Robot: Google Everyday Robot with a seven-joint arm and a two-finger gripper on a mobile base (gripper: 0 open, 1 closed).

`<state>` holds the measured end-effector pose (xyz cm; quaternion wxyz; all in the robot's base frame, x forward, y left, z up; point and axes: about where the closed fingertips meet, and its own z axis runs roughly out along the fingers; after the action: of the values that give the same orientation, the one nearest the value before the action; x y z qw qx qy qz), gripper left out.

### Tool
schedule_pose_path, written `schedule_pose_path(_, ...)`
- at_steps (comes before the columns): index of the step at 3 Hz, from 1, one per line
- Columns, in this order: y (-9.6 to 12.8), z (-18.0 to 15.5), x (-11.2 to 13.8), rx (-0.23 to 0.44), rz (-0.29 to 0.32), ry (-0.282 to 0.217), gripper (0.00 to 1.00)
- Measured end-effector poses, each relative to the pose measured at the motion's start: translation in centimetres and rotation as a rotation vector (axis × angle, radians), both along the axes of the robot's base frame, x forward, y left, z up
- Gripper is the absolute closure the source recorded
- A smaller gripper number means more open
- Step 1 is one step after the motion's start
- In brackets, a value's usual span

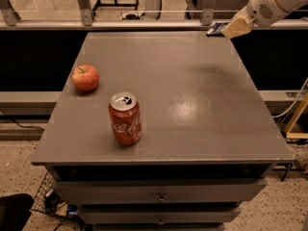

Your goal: Move rxbar blueberry near coke can

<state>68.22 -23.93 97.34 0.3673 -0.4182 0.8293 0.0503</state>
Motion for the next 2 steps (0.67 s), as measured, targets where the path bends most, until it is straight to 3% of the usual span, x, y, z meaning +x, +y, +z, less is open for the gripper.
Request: schedule_pose_path(2, -0.2, 2.6, -7.1, 0.032, 0.02, -0.049, 1.0)
